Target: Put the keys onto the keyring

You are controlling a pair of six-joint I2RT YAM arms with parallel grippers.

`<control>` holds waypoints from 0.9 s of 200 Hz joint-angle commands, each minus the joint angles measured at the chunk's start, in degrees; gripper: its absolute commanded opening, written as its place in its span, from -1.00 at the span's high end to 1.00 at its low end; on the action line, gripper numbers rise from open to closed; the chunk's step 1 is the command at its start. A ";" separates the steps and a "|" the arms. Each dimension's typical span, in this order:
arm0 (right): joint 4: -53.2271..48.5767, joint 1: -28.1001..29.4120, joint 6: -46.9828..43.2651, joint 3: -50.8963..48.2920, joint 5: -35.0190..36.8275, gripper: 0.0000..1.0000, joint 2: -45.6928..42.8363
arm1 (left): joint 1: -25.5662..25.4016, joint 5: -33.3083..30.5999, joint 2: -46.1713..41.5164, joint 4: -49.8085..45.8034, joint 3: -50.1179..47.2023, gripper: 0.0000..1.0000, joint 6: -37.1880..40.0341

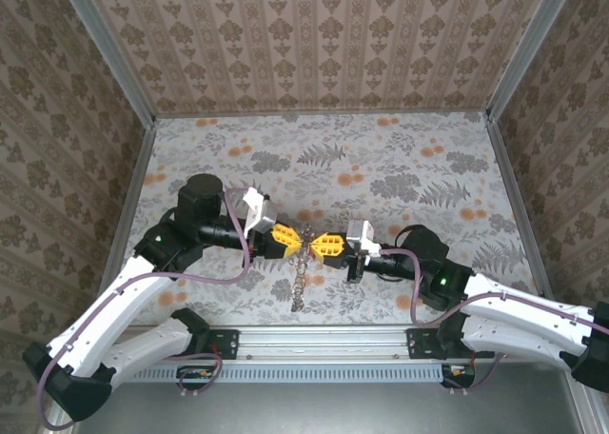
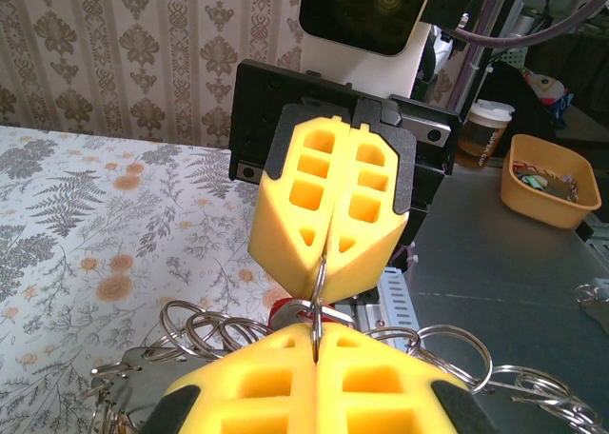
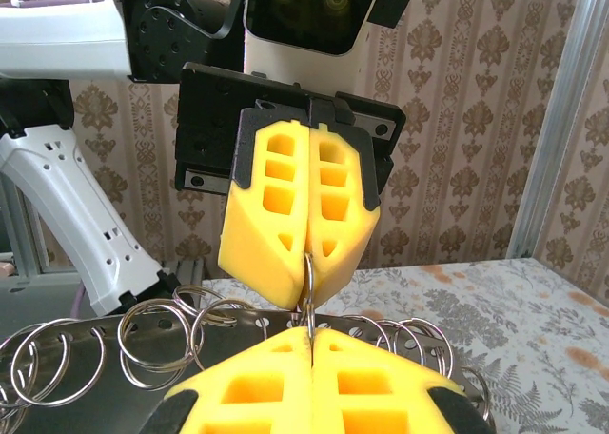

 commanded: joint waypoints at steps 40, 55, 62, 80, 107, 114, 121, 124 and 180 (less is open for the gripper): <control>2.66 0.53 0.45 2.12 -0.96 1.00 -0.52 | 0.51 1.62 -1.14 2.13 0.81 1.00 0.73; 2.57 0.49 0.44 2.16 -1.02 1.00 -0.70 | 0.55 1.59 -1.10 2.17 0.76 1.00 0.74; 2.70 0.49 0.52 2.16 -1.04 1.00 -0.77 | 0.51 1.61 -1.17 2.14 0.85 1.00 0.77; 2.81 0.49 0.60 2.33 -1.33 1.00 -0.53 | 0.53 1.62 -1.00 2.25 0.82 1.00 0.70; 3.54 0.51 0.95 2.08 -1.48 1.00 -0.49 | 0.53 1.43 -1.16 2.07 0.83 1.00 0.75; 3.53 0.50 0.88 2.08 -1.48 1.00 -0.60 | 0.53 1.42 -1.12 1.97 0.80 1.00 0.74; 3.39 0.49 0.95 2.07 -1.47 1.00 -0.73 | 0.57 1.40 -1.07 2.02 0.78 1.00 0.83; 3.37 0.49 0.92 2.13 -1.46 1.00 -0.75 | 0.55 1.42 -1.11 1.99 0.79 1.00 0.79; 3.53 0.49 1.05 2.11 -1.13 1.00 -0.85 | 0.57 1.37 -1.09 2.01 0.89 1.00 0.85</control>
